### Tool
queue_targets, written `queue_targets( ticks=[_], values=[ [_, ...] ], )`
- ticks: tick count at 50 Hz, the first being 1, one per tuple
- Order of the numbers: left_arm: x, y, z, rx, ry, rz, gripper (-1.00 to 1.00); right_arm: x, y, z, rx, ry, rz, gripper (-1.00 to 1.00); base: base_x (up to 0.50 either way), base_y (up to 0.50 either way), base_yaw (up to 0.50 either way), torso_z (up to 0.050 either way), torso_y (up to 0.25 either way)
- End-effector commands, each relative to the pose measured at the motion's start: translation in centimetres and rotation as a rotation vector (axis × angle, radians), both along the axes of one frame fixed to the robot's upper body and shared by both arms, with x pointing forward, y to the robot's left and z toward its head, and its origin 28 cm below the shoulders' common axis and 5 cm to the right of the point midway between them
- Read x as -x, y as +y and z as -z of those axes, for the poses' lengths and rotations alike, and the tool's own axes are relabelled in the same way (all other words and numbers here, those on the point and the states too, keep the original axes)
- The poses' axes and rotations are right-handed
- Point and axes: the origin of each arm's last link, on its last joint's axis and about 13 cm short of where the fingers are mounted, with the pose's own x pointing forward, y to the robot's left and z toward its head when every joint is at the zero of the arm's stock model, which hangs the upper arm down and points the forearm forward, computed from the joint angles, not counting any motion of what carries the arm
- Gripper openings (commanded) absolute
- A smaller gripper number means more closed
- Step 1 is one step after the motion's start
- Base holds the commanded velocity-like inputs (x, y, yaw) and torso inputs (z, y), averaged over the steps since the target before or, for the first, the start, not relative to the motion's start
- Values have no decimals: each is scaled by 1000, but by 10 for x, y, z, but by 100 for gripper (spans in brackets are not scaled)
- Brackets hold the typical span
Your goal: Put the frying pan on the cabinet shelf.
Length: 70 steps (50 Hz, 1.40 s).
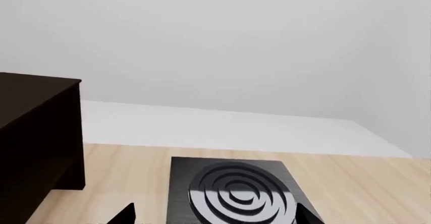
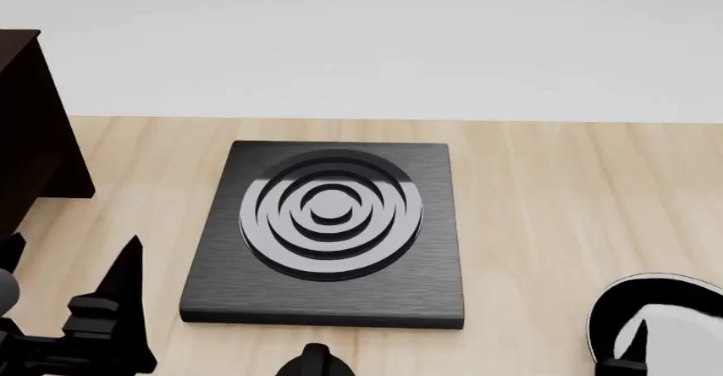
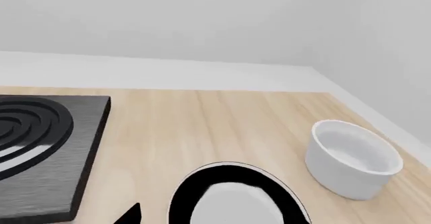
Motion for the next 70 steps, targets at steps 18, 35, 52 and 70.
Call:
queue_targets(
  ticks=[18,35,52,70],
  values=[
    [1,-6,5,-1,27,43,100,28,-22,40,-39,204,116,100,0,0,0,0,0],
    [-1,-9,10,-1,37,51,100,37,-24,64,-77,282,110,100,0,0,0,0,0],
    [-1,-8,11,-2,40,49,100,31,-20,102,-161,344,116,100,0,0,0,0,0],
    [-1,-8,11,-4,45,49,100,17,-12,123,-203,392,101,100,0,0,1,0,0]
  ],
)
